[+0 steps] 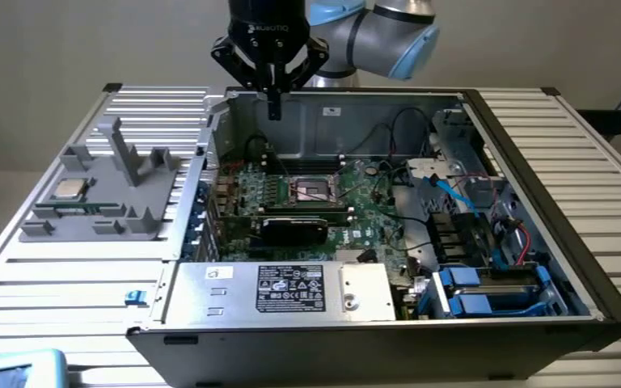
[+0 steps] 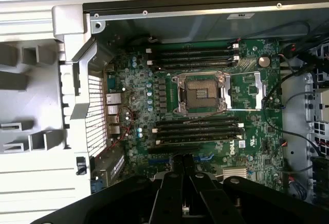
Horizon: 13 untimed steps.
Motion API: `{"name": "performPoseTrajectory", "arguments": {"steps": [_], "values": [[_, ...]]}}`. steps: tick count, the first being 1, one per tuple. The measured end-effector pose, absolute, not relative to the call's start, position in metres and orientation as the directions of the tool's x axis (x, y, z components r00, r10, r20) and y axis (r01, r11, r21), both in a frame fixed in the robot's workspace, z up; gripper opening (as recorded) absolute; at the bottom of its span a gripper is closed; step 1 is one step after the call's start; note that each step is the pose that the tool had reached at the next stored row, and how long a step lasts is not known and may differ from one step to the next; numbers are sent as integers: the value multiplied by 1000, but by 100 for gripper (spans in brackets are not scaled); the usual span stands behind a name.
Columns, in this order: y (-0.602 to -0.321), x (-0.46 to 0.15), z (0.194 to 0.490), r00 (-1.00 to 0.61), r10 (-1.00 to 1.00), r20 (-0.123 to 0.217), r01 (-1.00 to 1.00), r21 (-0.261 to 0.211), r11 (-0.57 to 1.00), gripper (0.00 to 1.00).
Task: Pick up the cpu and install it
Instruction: 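Reach for the cpu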
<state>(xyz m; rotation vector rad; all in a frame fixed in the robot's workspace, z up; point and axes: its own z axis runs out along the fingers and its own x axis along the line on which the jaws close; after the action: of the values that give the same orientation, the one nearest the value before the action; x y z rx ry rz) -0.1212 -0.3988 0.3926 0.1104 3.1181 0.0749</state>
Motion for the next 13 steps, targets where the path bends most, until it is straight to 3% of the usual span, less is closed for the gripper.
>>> {"name": "performPoseTrajectory", "arguments": {"steps": [13], "values": [[-399, -152, 393, -997, 71, -19, 70, 49, 996, 11]]}}
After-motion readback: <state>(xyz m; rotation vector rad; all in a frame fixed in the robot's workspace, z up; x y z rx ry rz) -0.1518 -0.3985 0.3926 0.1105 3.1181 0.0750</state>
